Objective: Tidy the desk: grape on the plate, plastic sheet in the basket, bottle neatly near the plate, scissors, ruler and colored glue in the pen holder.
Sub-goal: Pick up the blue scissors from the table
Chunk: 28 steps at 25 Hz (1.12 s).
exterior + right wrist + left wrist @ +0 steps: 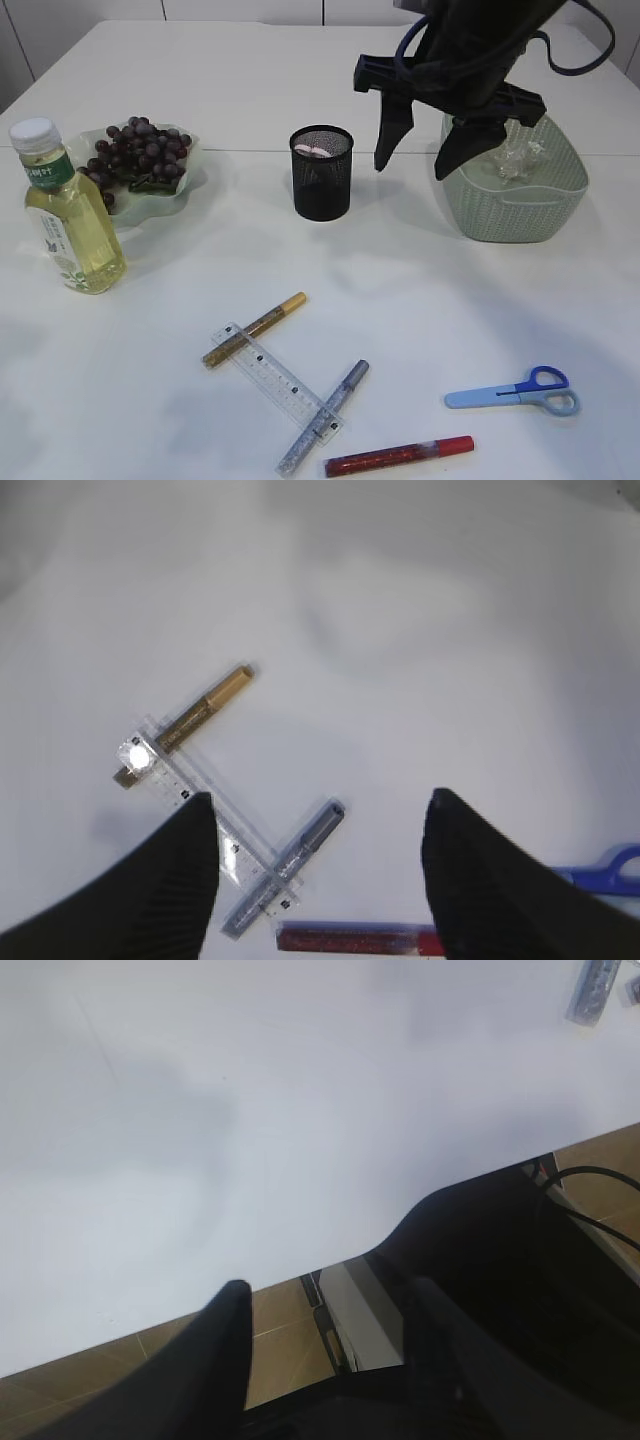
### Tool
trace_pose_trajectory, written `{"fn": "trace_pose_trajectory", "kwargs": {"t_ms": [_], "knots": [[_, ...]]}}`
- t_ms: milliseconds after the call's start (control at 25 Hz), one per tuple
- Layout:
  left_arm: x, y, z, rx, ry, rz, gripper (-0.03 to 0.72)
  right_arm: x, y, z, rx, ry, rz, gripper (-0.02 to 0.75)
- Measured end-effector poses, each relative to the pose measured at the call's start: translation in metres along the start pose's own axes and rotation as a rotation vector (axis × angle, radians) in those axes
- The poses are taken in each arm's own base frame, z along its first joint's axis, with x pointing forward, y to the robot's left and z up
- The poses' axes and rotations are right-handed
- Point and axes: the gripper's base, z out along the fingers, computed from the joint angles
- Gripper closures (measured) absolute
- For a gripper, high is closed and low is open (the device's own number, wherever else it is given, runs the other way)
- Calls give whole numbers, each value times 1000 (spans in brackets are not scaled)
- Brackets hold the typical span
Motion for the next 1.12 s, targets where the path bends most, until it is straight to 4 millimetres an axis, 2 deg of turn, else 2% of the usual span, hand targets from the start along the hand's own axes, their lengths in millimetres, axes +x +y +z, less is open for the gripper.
{"fn": "trace_pose_trajectory", "kwargs": {"t_ms": [320, 560, 680, 800, 1000, 1120], "knots": [[0, 0, 0, 0, 2, 0, 326, 9, -5, 13, 19, 56, 64, 223], [0, 0, 0, 0, 2, 6, 326, 16, -9, 5, 39, 45, 133, 221], [0, 0, 0, 0, 2, 13, 326, 28, -16, 2, 67, 56, 186, 220], [0, 0, 0, 0, 2, 17, 326, 46, -25, 10, 101, 109, 238, 220], [0, 0, 0, 2, 2, 21, 326, 77, -42, 36, 181, 226, 313, 219], [0, 0, 0, 2, 2, 22, 326, 88, -50, 47, 226, 264, 363, 219]]}}
